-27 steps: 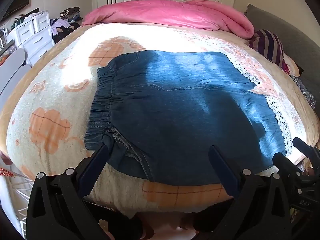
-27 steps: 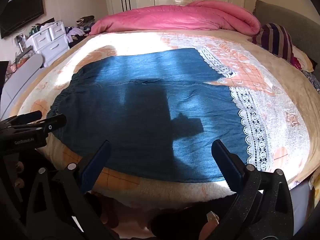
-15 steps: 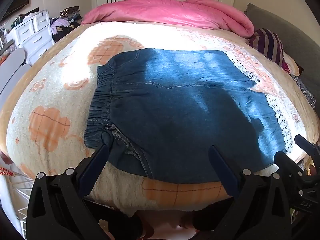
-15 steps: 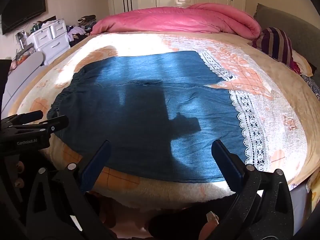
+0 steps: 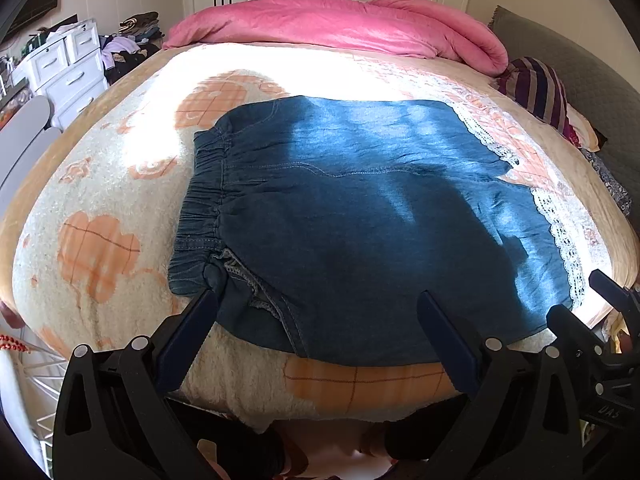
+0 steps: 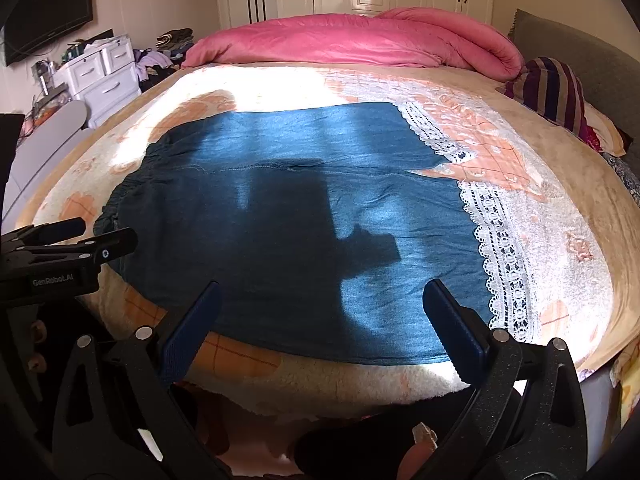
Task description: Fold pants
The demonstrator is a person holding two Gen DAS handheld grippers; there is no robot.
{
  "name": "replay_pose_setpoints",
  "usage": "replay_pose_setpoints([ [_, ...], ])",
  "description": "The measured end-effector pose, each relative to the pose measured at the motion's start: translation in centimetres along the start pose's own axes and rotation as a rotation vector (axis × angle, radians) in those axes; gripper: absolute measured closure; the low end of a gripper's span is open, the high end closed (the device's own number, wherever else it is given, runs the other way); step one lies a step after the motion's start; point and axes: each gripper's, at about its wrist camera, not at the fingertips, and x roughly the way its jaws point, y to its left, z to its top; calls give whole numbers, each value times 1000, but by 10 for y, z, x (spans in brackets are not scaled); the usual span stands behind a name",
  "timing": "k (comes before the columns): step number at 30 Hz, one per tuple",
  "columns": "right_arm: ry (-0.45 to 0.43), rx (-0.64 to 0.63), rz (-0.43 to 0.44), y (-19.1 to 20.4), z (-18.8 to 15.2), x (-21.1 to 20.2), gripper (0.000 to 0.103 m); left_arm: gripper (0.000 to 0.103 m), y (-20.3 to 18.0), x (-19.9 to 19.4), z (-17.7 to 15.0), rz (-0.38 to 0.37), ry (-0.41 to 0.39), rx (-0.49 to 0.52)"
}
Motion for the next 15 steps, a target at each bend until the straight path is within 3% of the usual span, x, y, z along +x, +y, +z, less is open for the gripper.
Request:
replay_pose_setpoints([
  [15, 6, 1, 5, 0, 0, 1, 8, 4, 0, -2, -1, 4, -7, 2],
])
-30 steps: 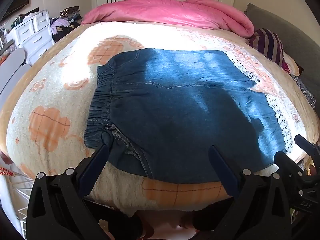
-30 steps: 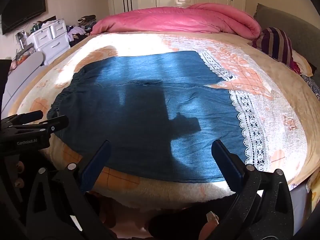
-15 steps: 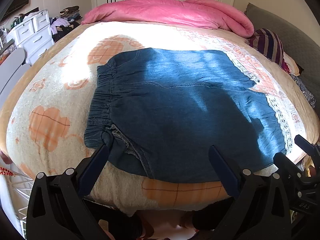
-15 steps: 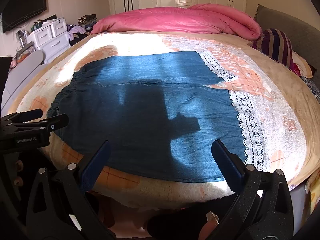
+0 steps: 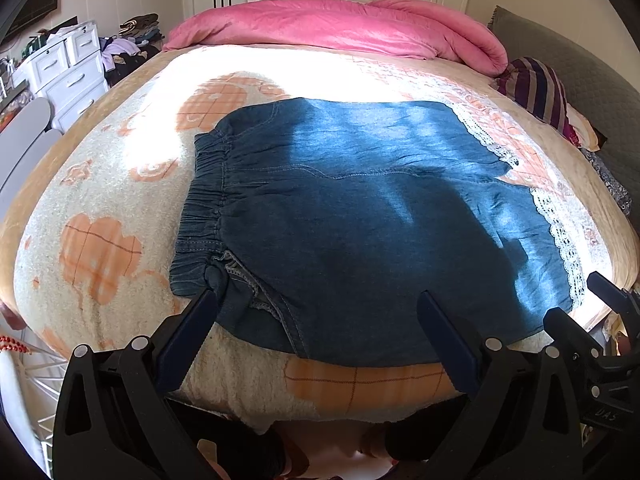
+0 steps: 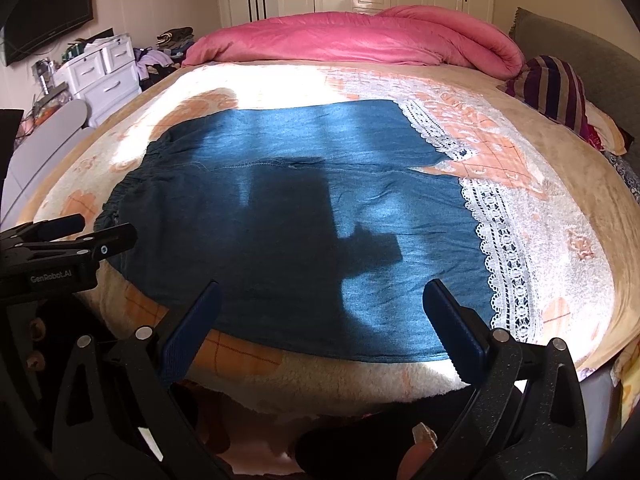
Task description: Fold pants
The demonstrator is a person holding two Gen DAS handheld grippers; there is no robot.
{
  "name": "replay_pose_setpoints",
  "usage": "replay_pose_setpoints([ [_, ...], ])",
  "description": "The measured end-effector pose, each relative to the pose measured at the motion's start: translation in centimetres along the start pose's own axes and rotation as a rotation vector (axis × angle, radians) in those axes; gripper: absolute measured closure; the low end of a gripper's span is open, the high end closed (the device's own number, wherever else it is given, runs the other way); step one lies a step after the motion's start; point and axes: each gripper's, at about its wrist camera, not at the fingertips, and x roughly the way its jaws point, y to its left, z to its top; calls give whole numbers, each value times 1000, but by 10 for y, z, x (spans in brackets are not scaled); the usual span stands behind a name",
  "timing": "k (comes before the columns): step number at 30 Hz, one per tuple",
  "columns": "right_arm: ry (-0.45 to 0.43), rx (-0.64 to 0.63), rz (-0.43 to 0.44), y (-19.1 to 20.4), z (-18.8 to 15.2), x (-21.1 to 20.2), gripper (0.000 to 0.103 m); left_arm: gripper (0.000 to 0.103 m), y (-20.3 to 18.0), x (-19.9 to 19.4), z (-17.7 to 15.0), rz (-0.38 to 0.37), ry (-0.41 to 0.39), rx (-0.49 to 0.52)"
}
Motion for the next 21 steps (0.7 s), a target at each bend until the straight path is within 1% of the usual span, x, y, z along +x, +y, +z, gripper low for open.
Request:
replay_pose_setpoints([
  [21, 4, -5, -7, 0, 4, 6, 8, 4, 1, 7, 1, -1, 14, 6],
])
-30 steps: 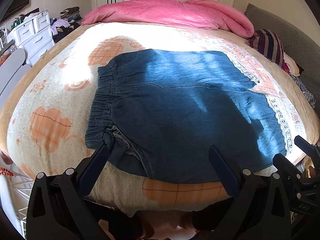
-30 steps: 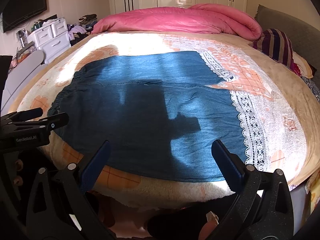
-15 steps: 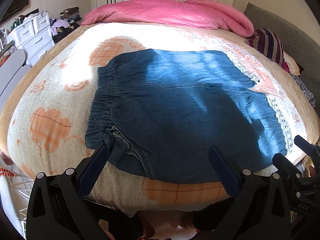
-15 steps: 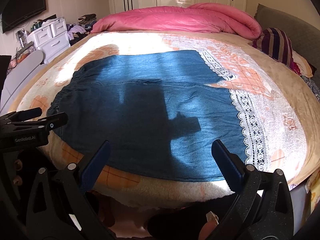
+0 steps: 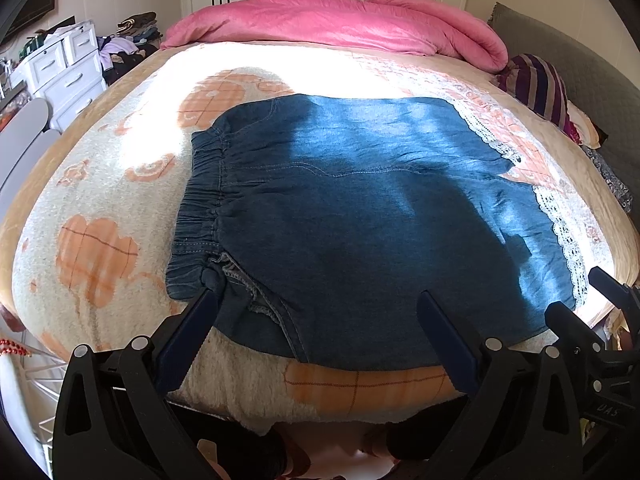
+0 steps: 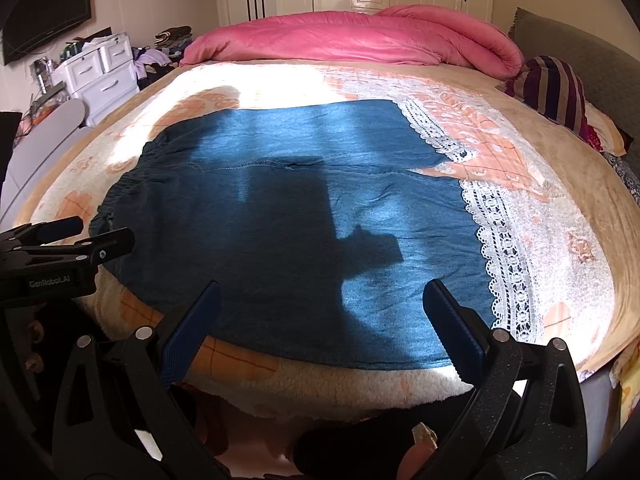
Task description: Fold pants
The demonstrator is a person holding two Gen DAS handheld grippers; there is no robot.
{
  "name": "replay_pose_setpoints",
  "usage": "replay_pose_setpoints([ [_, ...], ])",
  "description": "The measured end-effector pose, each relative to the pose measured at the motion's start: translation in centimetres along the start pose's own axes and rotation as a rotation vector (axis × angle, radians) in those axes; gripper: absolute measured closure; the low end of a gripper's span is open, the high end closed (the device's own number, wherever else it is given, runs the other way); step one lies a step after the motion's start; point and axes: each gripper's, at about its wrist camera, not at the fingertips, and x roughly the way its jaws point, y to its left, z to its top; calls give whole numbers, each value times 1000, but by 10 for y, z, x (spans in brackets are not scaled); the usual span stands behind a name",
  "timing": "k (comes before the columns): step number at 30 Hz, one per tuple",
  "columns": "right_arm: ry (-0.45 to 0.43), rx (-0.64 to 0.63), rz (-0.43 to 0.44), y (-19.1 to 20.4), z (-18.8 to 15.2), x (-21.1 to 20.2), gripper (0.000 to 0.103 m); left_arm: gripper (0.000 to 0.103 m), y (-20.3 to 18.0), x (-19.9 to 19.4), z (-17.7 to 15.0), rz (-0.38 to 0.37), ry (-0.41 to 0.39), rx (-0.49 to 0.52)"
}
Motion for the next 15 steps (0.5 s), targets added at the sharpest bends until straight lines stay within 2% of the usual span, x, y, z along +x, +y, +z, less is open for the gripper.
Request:
replay_pose_setpoints([
  [7, 5, -19, 6, 1, 8, 7, 8, 4, 3, 7, 6, 3, 4, 6],
  [15, 11, -41, 29, 1, 39, 26, 8, 4, 23, 16, 25, 35, 3, -27],
])
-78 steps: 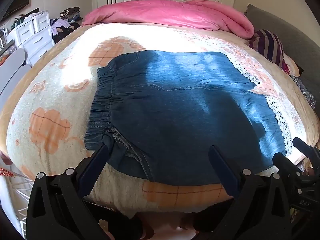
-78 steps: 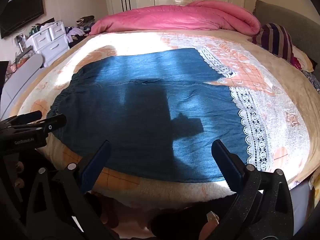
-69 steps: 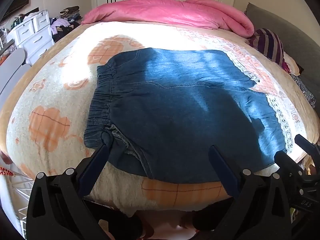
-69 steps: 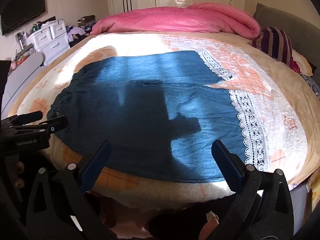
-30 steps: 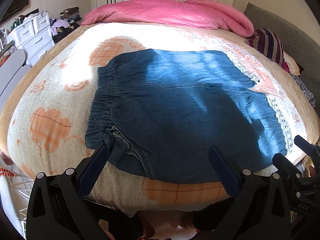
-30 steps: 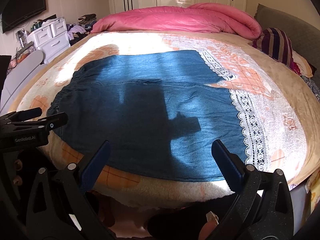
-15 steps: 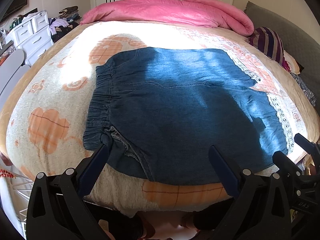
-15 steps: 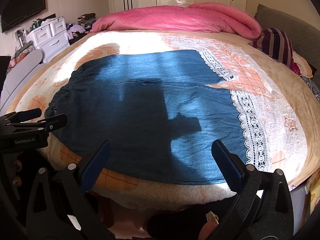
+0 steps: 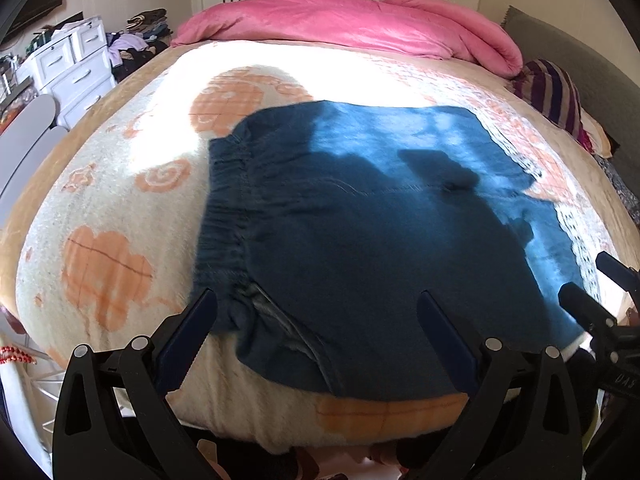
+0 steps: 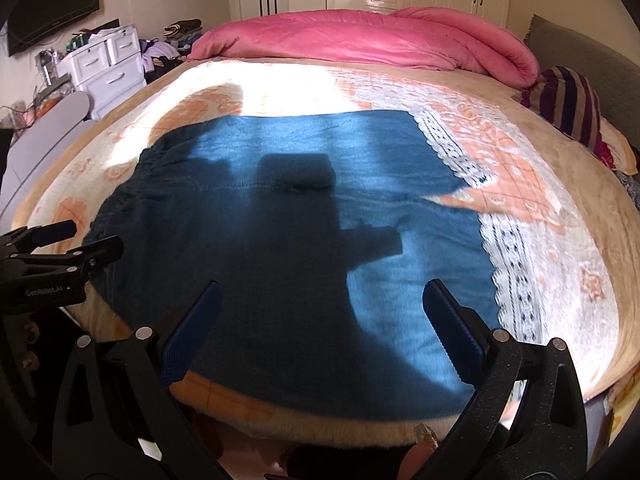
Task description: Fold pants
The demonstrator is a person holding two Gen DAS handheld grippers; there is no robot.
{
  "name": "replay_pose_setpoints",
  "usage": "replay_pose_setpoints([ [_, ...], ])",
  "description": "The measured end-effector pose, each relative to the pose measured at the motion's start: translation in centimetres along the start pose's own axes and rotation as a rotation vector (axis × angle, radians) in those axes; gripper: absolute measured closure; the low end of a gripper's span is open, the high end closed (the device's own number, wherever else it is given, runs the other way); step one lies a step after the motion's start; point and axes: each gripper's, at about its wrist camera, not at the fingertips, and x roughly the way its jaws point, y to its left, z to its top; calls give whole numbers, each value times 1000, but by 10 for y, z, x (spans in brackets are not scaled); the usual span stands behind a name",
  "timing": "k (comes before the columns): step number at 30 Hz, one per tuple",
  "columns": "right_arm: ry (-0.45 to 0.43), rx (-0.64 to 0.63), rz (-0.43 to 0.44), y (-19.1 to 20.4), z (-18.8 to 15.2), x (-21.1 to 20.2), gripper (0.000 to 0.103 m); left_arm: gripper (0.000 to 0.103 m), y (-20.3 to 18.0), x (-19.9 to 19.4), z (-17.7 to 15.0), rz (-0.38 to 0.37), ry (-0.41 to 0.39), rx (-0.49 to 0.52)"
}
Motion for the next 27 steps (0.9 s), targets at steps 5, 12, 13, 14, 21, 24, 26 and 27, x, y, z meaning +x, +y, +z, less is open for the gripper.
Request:
replay_pose_setpoints([
  [5, -7, -18, 7, 2, 20, 13, 8, 4, 10, 7, 18, -7, 1, -17],
  [12, 9, -13, 72, 8, 59, 41, 8, 4, 23, 25, 46, 5, 31, -34],
  [13, 9, -21, 74, 10, 64, 45, 8, 4, 26, 27, 48, 3, 34, -42],
  [14, 12, -28, 72, 12, 68, 49, 8, 4, 29, 30, 52, 2, 34, -50],
  [21, -5, -106, 79, 29, 110, 75, 8, 4, 56, 52, 85, 52, 37, -100],
  [24, -14, -155, 78, 37, 125, 85, 8, 4, 70, 61, 95, 64, 45, -127],
  [26, -8, -183, 95, 42, 134, 95, 8, 4, 79, 66, 103, 62, 41, -139],
  [27, 0, -188, 108, 43, 137, 99, 8, 4, 82, 68, 106, 58, 38, -140],
])
